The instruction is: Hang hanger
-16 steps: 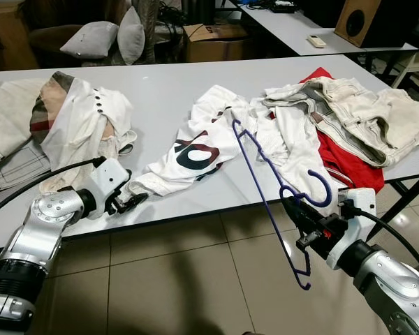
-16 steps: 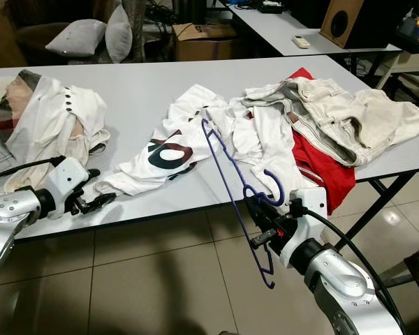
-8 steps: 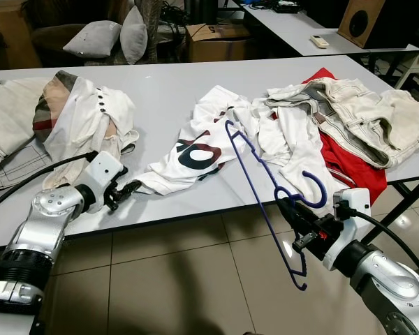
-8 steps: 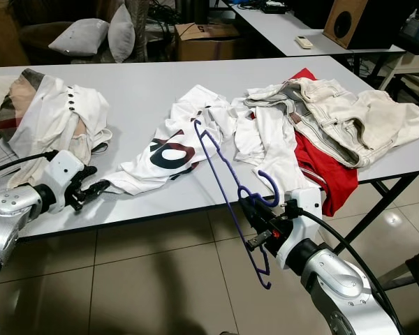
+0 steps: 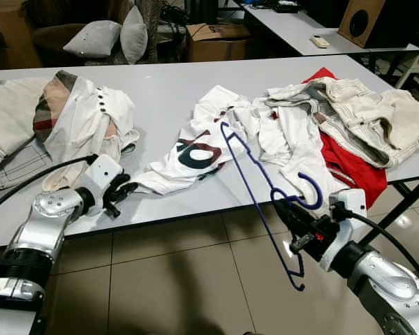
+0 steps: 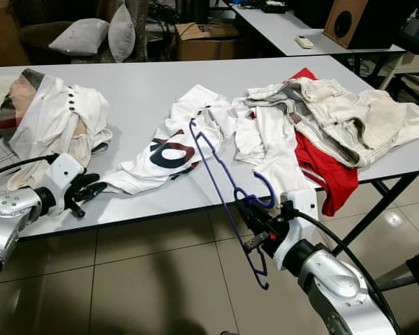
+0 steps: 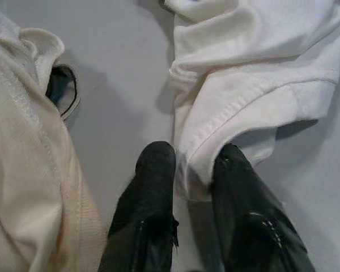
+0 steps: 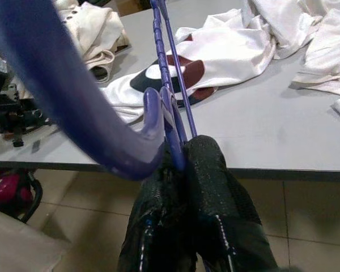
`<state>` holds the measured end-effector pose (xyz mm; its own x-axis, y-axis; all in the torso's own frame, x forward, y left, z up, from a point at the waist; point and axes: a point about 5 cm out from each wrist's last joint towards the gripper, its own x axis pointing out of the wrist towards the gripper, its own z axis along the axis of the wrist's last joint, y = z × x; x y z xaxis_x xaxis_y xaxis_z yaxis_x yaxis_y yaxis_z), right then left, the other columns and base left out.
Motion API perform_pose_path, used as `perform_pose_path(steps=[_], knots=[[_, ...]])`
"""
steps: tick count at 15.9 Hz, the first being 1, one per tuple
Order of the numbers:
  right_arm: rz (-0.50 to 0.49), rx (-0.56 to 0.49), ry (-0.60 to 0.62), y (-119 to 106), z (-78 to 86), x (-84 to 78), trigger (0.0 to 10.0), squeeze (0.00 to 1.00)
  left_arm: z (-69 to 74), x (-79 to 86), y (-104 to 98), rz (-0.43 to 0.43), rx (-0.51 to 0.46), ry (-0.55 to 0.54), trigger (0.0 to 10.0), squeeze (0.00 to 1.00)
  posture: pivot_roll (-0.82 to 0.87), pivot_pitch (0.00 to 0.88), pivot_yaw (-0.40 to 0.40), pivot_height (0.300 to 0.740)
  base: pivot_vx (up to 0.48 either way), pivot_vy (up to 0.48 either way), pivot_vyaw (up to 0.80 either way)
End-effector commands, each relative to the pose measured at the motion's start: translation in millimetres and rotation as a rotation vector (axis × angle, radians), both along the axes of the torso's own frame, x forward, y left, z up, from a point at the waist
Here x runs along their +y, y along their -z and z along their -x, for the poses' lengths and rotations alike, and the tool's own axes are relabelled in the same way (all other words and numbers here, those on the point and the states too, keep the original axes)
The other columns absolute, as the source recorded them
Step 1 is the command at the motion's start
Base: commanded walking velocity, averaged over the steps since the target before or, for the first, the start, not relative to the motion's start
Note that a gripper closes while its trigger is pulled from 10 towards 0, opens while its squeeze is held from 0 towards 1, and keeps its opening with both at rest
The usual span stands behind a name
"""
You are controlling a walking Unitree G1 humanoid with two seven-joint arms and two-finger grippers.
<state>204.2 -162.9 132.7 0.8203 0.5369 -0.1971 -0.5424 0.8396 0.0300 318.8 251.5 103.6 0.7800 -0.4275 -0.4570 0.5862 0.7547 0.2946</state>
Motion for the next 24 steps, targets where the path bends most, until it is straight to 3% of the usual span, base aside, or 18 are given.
perform_pose_path(steps=[1,8,10,12,14,17,19,20,21,23,24], knots=[[0.007,-0.020,-0.020,-3,0.8,0.0,10.0,0.00,-6.1,-4.9,-9,0.027,-0.045,0.009,0.0,0.00,-0.09,0.000,-0.015,0.740,0.000,0.000,0.00],[0.019,0.018,-0.168,-3,18.2,1.1,10.0,0.00,-20.4,-30.2,-33,0.195,-0.132,0.050,0.0,0.00,-0.10,0.000,-0.003,0.740,0.000,0.000,0.00],[0.011,0.041,-0.224,-4,27.4,0.3,10.0,0.00,-33.2,-39.9,-58,0.256,-0.208,0.039,0.0,0.00,-0.10,0.000,0.000,0.740,0.000,0.000,0.00],[0.006,0.053,-0.272,-6,33.6,0.6,10.0,0.00,-49.4,-53.7,-95,0.262,-0.326,0.052,0.0,0.00,-0.10,0.000,0.005,0.740,0.000,0.000,0.00],[0.009,0.044,-0.291,-8,33.8,3.8,10.0,0.00,-59.7,-74.5,-148,0.245,-0.486,0.140,0.0,0.00,-0.10,0.000,0.015,0.740,0.000,0.000,0.00],[-0.011,0.000,-0.192,-10,21.1,4.8,10.0,0.00,-57.2,-83.0,-165,0.167,-0.536,0.210,0.0,0.00,-0.10,0.000,0.013,0.740,0.000,0.000,0.00],[0.035,0.018,-0.139,-5,15.1,0.3,10.0,0.00,-56.6,-81.4,-173,0.154,-0.575,0.195,0.0,0.00,-0.10,0.000,0.011,0.740,0.000,0.000,0.00],[0.101,0.048,-0.091,2,9.9,-6.9,10.0,0.00,-55.9,-79.9,-182,0.187,-0.603,0.181,0.0,0.00,-0.10,0.000,0.010,0.740,0.000,0.000,0.00],[0.205,0.102,0.007,14,-6.4,-24.5,10.0,0.00,-53.3,-81.4,-201,0.269,-0.648,0.196,0.0,0.00,-0.11,0.000,0.013,0.740,0.000,0.000,0.00],[0.233,0.089,0.040,13,-22.8,-32.8,10.0,0.00,-51.8,-83.7,-214,0.339,-0.679,0.208,0.0,0.00,-0.11,0.000,0.014,0.740,0.000,0.000,0.00],[0.255,0.022,0.047,0,-49.0,-41.3,10.0,0.00,-49.2,-89.1,-232,0.411,-0.695,0.264,0.0,0.00,-0.11,0.000,0.020,0.740,0.000,0.000,0.00]])
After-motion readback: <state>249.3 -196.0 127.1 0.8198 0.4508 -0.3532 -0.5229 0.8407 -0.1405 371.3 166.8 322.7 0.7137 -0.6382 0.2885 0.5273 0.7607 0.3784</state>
